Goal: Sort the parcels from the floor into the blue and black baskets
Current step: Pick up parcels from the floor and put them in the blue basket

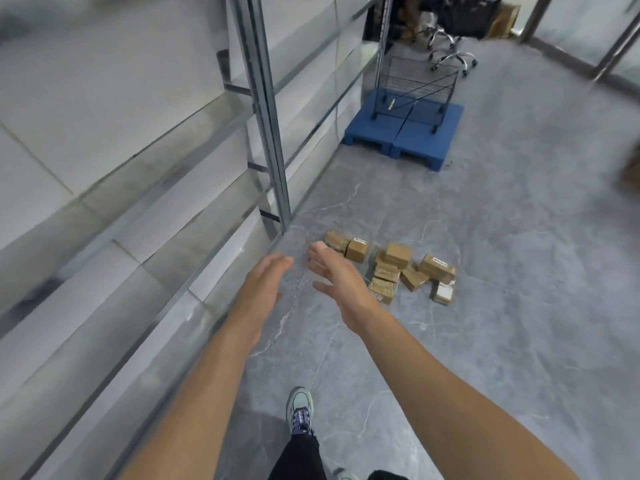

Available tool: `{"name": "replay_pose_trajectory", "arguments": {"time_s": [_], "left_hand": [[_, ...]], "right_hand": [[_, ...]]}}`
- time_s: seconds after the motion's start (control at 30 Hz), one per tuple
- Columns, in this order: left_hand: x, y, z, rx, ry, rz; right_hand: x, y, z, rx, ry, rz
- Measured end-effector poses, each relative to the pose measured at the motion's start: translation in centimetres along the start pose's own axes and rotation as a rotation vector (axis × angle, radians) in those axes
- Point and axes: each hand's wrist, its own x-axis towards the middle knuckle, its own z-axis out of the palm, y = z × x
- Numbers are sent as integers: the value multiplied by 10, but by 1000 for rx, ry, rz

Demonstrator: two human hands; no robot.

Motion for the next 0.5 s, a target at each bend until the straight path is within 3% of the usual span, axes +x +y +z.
{"name": "replay_pose_trajectory", "arguments": {"time_s": [0.5], "left_hand": [[186,11,69,183,-383,-88]], "right_hand": [[112,-2,-76,92,390,114]]}}
